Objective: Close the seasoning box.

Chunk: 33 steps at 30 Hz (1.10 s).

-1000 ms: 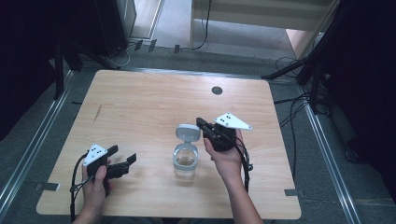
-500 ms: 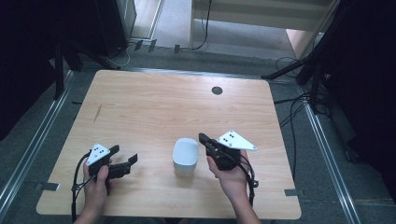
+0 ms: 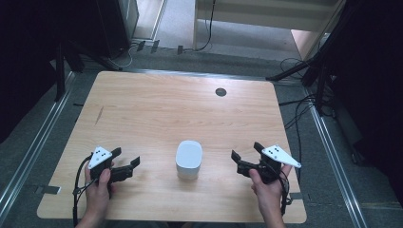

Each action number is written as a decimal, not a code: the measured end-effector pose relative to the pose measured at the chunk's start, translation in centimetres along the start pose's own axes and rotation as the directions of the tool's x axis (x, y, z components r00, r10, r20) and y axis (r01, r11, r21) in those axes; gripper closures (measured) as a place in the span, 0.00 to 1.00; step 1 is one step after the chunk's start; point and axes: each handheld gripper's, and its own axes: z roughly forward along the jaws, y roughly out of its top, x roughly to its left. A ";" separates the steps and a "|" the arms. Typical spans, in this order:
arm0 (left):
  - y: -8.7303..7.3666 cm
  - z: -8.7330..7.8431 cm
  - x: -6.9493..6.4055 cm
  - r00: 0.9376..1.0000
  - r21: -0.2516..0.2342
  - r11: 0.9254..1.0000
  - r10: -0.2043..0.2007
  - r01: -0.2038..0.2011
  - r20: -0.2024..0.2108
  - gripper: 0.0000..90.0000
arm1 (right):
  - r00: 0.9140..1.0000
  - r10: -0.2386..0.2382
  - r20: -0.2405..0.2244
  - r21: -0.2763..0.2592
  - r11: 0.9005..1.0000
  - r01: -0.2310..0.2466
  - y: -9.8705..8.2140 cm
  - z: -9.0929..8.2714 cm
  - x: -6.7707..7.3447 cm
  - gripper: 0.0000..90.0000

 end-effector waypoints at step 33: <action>0.1 0.1 0.1 1.000 -0.003 1.000 0.003 -0.003 0.005 0.15 | 0.965 0.060 0.255 0.073 0.994 -0.081 -7.1 -4.1 -7.8 0.15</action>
